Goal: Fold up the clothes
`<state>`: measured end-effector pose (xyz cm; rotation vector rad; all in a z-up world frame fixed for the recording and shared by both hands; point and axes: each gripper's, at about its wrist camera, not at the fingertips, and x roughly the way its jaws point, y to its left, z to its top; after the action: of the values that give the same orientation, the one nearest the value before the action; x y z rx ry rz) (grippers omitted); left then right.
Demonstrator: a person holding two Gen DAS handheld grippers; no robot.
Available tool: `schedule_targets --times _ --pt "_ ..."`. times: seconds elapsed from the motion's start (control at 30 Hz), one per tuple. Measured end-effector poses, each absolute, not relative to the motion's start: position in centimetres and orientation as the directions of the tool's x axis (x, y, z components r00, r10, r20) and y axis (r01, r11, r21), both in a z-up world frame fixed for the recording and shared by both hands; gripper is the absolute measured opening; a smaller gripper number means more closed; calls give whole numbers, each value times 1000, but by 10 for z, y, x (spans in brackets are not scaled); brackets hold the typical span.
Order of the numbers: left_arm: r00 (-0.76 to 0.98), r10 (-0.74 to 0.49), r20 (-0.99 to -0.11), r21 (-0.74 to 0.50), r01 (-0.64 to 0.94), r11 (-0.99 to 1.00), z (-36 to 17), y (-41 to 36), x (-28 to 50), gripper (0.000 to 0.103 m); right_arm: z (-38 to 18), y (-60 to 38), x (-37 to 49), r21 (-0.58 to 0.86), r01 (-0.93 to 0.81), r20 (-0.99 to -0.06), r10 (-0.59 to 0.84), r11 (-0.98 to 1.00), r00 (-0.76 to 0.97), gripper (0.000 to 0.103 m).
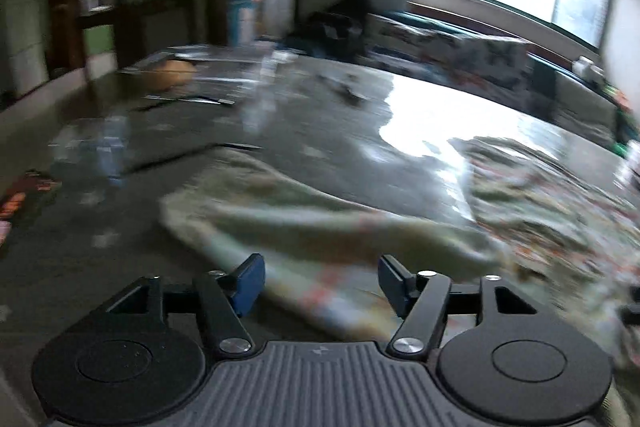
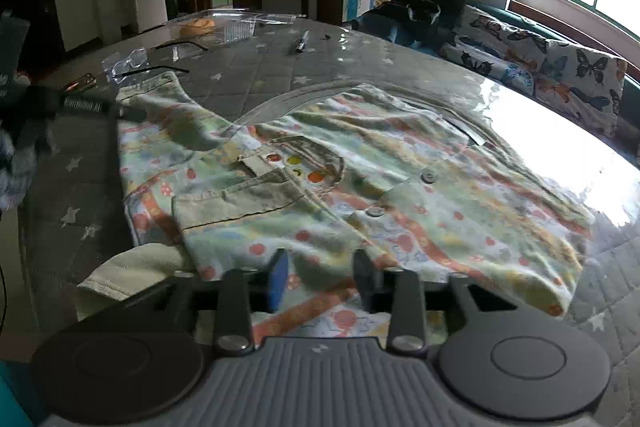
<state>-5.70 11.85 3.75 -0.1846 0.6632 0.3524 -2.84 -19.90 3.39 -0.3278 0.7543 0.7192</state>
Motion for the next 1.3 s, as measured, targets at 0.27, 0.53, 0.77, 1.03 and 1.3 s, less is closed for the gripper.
schedule_targets --times 0.27,0.53,0.77,1.03,1.3 --pt "658 429 -619 -31 -566 824 31 172 -48 69 39 -200 -30 -23 -691 -710 475 723 520 39" --pt "647 422 -635 -85 -601 795 23 194 -44 46 39 -209 -33 -7 -666 -707 467 746 530 39" --pt "709 365 -604 -172 -563 809 35 192 -47 7 41 -219 -35 -7 -643 -700 455 766 550 39" --pt "864 138 -485 -272 -299 915 96 120 -54 6 49 -245 -39 5 -590 -671 440 808 597 39" --pt "876 -232 -423 -333 88 939 125 10 -47 4 56 -276 -42 26 -521 -643 414 853 644 39"
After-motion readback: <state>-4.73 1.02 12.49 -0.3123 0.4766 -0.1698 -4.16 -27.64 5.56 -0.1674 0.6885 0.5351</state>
